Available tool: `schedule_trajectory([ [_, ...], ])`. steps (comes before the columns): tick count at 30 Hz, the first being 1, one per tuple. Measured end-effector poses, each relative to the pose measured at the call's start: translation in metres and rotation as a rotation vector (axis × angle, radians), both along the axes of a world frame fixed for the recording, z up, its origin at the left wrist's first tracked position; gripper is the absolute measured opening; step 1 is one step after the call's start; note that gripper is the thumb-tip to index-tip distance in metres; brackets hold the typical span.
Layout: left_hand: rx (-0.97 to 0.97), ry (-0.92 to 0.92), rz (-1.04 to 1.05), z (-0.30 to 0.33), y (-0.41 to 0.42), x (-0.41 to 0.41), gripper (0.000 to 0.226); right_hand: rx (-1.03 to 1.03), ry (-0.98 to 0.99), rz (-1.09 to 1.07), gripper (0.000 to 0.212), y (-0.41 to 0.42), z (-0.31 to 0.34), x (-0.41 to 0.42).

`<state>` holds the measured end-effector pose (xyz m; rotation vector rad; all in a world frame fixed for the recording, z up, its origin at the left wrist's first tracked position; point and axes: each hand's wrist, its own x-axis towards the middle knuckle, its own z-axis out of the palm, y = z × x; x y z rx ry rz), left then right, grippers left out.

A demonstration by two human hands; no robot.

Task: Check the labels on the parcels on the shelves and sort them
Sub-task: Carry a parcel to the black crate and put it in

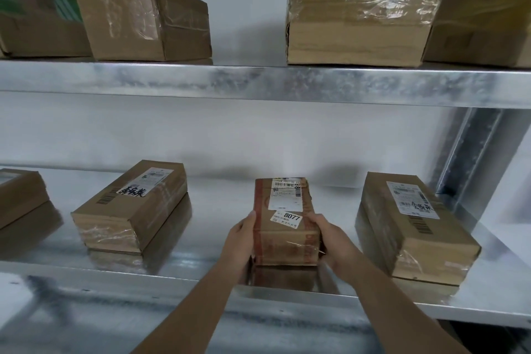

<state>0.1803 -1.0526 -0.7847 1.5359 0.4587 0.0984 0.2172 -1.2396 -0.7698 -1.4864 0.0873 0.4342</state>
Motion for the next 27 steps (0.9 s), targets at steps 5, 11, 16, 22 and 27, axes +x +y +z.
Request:
schedule_trajectory([
  [5,-0.263,0.046,-0.036,-0.007,0.013,0.005,0.051,0.033,-0.048,0.006,0.036,0.008,-0.006,-0.002],
  [11,-0.41,0.094,0.056,-0.027,0.016,0.007,0.061,0.014,-0.008,-0.084,0.053,0.013,-0.032,-0.001],
  [16,-0.402,0.111,0.033,-0.025,0.012,0.006,0.059,0.024,0.018,-0.038,0.052,0.011,-0.036,0.005],
  [22,-0.411,0.05,-0.052,-0.033,0.018,0.017,0.05,0.003,0.013,-0.063,0.053,0.018,-0.041,0.013],
  [27,-0.423,0.015,-0.064,-0.051,0.023,0.035,0.068,-0.009,0.062,-0.16,0.053,0.024,-0.05,0.02],
])
